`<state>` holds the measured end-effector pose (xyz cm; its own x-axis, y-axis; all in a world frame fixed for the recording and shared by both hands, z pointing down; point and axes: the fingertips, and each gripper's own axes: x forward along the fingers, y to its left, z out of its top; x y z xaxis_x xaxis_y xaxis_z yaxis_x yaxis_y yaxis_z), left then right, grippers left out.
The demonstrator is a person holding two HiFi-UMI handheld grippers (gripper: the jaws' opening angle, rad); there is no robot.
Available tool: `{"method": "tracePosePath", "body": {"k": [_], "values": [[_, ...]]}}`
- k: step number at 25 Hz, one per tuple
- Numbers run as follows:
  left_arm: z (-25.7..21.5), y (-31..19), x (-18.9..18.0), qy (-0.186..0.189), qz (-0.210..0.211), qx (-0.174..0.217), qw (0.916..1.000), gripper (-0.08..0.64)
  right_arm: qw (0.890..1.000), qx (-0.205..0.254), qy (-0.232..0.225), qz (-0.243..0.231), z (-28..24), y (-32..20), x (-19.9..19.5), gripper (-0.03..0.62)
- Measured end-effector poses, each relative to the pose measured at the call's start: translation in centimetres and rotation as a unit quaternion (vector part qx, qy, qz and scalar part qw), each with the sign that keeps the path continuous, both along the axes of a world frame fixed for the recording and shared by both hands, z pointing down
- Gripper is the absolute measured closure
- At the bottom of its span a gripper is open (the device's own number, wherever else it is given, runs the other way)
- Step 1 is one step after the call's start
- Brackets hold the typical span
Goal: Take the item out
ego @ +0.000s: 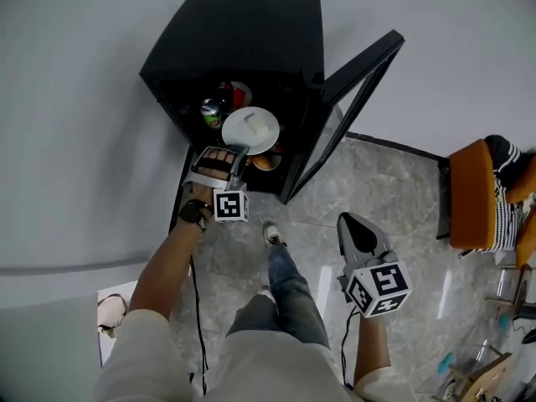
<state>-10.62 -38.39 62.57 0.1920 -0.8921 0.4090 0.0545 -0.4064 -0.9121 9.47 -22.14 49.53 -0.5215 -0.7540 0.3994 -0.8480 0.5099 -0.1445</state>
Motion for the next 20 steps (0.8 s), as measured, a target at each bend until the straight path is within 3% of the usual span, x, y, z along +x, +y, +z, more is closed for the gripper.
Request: {"method": "tracePosePath", "body": {"k": [5, 11, 17, 20], "values": [[-5.0, 3.5, 0.3, 0.014, -0.009, -0.005, 0.9999, 0.551, 0.999, 0.024, 0.021, -0.017, -3.8, 0.2, -1.0, 0.584], [-11.3, 8.2, 0.4, -0.002, 0.003, 0.010, 0.9999, 0.551, 0.997, 0.050, 0.042, -0.040, -7.8, 0.3, -2.3, 0.584], [-16.5, 12.2, 0.2, 0.011, -0.003, 0.003, 0.9999, 0.551, 0.994, 0.088, 0.051, -0.047, -12.2, 0.9, -3.8, 0.584], [-18.3, 13.9, -0.3, -0.004, -0.012, 0.003, 0.9999, 0.551, 0.992, 0.100, 0.055, -0.055, -13.7, 1.6, -4.4, 0.584]]}}
